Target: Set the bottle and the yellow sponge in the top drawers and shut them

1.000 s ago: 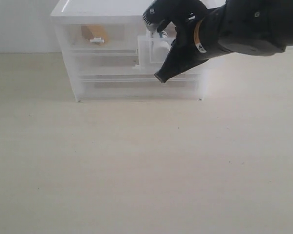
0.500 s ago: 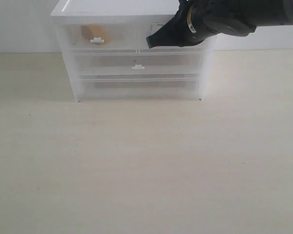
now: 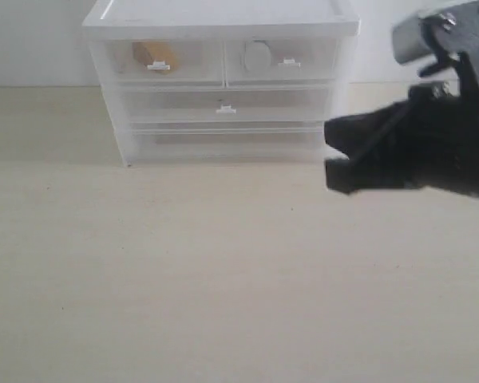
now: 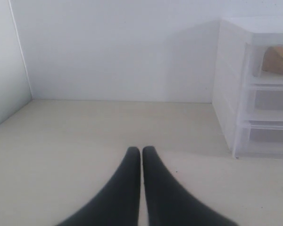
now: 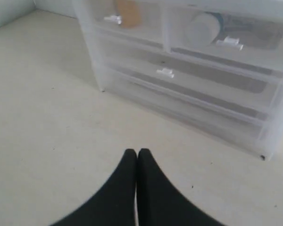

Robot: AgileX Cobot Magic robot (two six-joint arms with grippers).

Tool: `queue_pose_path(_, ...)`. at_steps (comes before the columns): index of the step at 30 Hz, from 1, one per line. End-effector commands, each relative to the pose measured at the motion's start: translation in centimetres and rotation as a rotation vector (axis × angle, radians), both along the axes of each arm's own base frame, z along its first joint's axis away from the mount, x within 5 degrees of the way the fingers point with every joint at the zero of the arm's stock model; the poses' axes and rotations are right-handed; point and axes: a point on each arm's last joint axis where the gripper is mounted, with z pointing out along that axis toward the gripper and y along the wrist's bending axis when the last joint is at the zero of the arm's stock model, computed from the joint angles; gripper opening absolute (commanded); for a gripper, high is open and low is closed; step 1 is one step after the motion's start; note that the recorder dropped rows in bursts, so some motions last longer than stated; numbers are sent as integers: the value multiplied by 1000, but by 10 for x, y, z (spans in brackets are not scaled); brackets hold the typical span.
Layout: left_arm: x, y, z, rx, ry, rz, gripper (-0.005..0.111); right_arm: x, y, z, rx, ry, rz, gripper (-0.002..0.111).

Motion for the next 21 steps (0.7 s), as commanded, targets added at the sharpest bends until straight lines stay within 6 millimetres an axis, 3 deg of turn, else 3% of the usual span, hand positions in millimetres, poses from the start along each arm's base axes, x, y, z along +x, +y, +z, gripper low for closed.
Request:
queue_pose_path(1, 0, 0, -1, -10, -2, -4, 4, -46, -26, -20, 19, -15, -9, 0)
queue_pose_path(5, 0, 0, -1, -10, -2, -4, 4, -73, -50, -30, 168, -46, -127, 0)
queue_pose_path(11, 0, 0, -1, -10, -2, -4, 4, -101, -72, -59, 136, -157, -171, 0)
queue_pose_path(21, 0, 0, -1, -10, -2, -4, 4, -109, -79, -63, 99, -168, -185, 0)
